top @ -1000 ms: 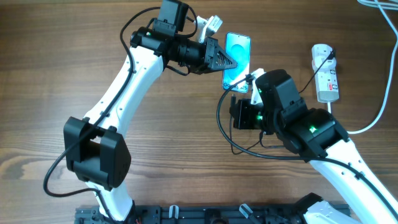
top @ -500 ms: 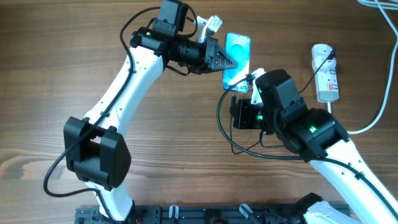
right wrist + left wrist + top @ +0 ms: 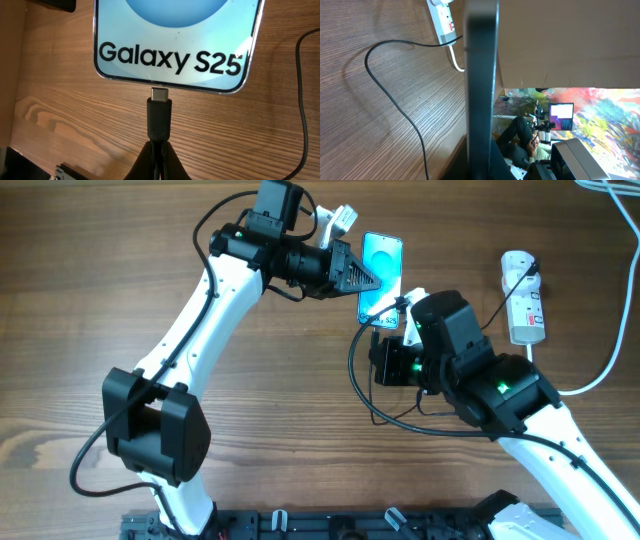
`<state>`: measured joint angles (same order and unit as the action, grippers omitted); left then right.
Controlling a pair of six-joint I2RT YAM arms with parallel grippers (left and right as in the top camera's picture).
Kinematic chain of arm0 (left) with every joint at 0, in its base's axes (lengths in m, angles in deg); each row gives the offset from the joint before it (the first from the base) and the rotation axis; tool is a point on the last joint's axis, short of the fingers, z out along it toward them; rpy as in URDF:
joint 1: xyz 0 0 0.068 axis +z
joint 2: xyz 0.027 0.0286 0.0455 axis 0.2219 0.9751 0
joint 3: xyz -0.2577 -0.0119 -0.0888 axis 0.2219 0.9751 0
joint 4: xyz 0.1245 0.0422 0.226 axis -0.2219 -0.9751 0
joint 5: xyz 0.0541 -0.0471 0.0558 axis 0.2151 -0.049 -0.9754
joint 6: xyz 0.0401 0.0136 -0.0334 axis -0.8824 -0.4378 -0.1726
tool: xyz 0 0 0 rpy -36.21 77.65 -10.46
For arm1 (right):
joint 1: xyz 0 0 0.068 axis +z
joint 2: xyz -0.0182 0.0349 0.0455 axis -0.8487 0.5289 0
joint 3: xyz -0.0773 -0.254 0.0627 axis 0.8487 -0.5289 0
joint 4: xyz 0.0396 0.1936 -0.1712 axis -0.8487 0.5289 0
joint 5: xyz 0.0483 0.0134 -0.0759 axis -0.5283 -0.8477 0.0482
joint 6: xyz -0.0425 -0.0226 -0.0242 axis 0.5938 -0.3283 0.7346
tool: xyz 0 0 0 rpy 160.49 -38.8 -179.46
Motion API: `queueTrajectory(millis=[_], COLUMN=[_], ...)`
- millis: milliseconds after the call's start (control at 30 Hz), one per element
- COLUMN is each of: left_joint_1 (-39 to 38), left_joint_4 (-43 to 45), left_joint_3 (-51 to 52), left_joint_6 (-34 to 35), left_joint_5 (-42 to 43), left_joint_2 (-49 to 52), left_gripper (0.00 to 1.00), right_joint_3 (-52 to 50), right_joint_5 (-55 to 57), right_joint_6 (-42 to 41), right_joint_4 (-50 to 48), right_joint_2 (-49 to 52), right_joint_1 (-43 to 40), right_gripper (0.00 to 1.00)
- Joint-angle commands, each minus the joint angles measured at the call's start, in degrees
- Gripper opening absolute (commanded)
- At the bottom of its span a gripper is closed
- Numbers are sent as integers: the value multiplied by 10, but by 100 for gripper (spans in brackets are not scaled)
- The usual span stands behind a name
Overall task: Plug charger to phone and switch on socket
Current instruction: 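Align the USB-C connector under the phone's charging port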
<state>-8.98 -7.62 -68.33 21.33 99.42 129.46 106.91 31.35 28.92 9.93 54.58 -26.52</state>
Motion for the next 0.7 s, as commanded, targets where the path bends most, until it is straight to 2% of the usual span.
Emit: queueTrajectory(millis=[0, 400, 533, 667], left_joint_1=[-1, -1, 1, 18], left_joint_4=[4, 4, 10, 27], left_joint_3=[-2, -2, -2, -2], left_joint_6=[-10, -25, -41, -40], left_joint_5=[14, 16, -22, 9], left_joint_2=[-18, -18, -18, -18], left_gripper=[4, 4, 4, 4], right_joint_3=[15, 15, 15, 15], right_joint_5=[12, 12, -15, -25], right_joint_6=[-2, -2, 7, 28], right_joint_4=[1, 0, 1, -2], right_joint_2=[5, 16, 16, 16], right_joint_1=[-3, -3, -3, -3], right_gripper=[5, 5, 5, 5])
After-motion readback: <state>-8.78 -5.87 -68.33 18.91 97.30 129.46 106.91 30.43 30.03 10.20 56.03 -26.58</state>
